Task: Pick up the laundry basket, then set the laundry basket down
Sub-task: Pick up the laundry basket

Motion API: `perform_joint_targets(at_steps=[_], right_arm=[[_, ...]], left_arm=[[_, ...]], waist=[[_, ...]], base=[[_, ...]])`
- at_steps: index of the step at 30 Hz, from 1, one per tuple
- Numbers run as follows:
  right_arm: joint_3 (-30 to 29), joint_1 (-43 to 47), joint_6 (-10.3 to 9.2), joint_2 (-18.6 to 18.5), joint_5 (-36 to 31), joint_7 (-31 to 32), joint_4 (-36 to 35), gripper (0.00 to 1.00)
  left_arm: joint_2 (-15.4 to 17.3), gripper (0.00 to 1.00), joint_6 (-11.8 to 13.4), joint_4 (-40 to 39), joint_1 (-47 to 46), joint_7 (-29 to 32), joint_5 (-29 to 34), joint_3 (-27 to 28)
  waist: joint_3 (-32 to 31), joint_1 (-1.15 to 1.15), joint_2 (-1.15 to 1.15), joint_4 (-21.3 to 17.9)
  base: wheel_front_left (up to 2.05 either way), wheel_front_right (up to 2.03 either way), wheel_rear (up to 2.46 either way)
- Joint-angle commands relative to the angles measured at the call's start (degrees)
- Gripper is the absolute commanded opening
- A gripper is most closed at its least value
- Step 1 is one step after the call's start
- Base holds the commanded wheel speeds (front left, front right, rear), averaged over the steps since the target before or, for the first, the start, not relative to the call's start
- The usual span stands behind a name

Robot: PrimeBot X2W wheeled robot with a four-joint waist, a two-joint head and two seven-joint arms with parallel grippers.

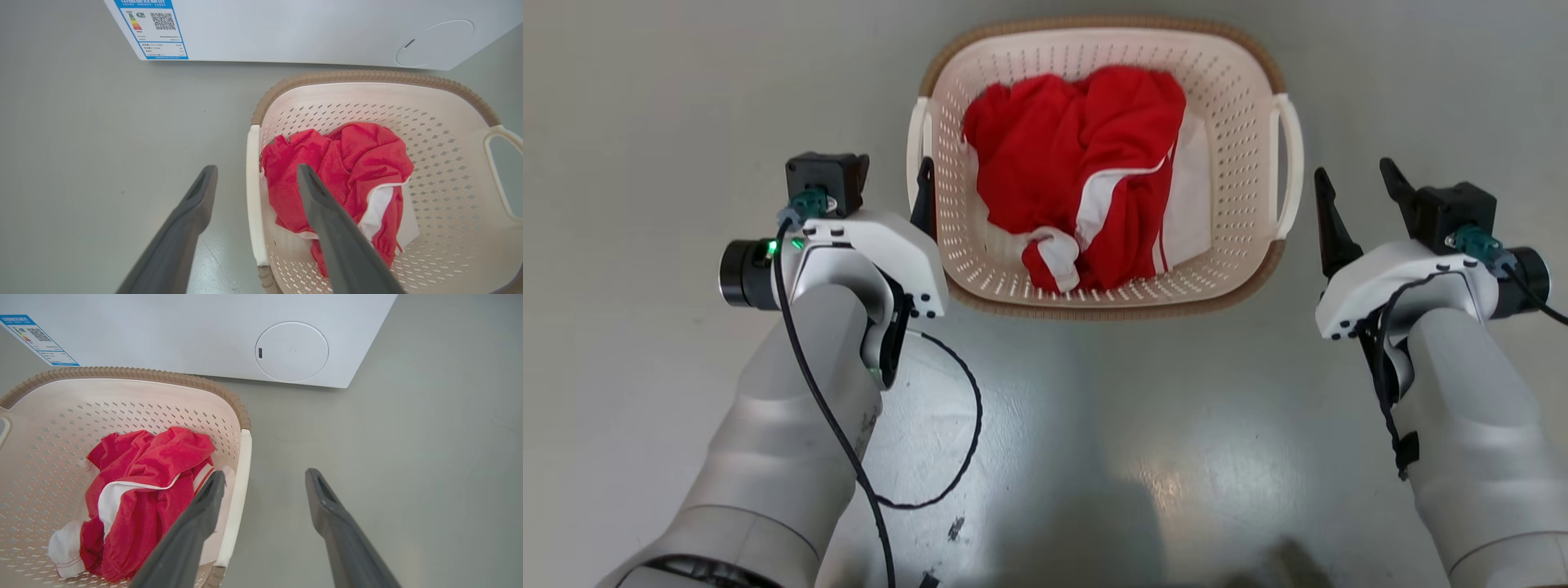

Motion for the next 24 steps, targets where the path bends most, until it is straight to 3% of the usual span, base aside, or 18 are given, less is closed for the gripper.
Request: perform_joint_targets(at_steps=[1,12,24], right_arm=[[1.06,0.08,0.34,0.59,-0.33,-0.79,-0.71,1.0],[2.43,-2.5,0.34,1.0,-0.57,-0.79,-0.97,1.0],[3.78,-6.01,0.34,1.6,-0.74,-0.8,0.01,1.0]], left_arm=[[1.3,1.0,0.91,-0.09,-0.75,-0.34,-0.07,0.67],[1.3,1.0,-0.17,-0.06,-3.55,-0.34,-0.42,-1.04],[1.3,1.0,0.7,0.29,-7.66,-0.35,-1.94,-4.04]], waist=[[1.63,0.0,0.0,0.12],[5.68,0.0,0.0,0.1],[10.58,0.0,0.0,-0.2]], base=[[0.0,0.0,0.0],[0.0,0.0,0.0],[0.0,0.0,0.0]])
